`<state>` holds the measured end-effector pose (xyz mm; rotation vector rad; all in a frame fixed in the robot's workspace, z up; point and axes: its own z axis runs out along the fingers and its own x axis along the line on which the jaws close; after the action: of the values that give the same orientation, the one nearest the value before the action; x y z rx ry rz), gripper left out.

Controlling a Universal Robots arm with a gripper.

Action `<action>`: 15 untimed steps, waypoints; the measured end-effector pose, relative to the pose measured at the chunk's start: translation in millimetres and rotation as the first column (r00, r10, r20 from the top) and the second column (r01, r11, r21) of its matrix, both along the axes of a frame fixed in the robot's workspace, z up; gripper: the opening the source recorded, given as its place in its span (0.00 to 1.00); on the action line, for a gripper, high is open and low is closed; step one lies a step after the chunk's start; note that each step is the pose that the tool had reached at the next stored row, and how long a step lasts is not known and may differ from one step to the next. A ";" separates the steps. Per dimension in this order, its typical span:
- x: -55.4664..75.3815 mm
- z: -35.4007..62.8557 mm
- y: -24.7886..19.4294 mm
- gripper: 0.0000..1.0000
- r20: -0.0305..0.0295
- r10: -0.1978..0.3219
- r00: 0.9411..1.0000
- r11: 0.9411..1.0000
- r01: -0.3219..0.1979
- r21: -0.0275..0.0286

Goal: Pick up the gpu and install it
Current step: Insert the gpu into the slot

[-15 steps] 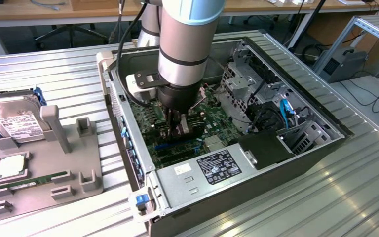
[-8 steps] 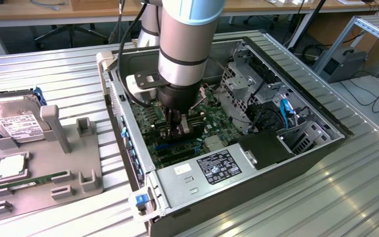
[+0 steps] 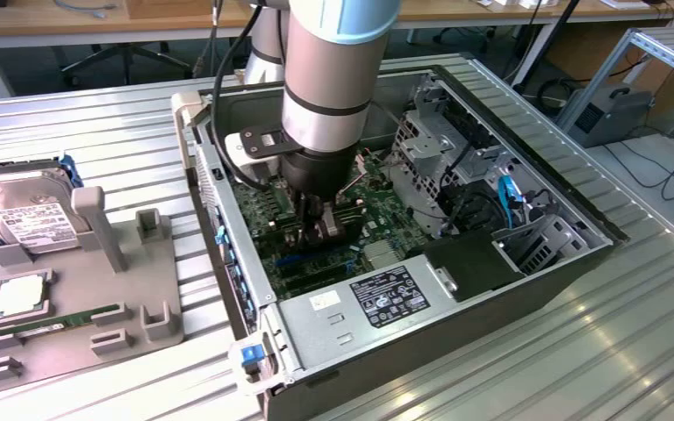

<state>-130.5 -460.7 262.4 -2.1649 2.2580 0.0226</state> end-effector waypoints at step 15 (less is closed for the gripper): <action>0.1 0.6 1.3 0.27 0.000 0.003 1.000 1.000 -0.003 0.000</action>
<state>-130.3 -459.4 263.0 -2.1682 2.2550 0.0226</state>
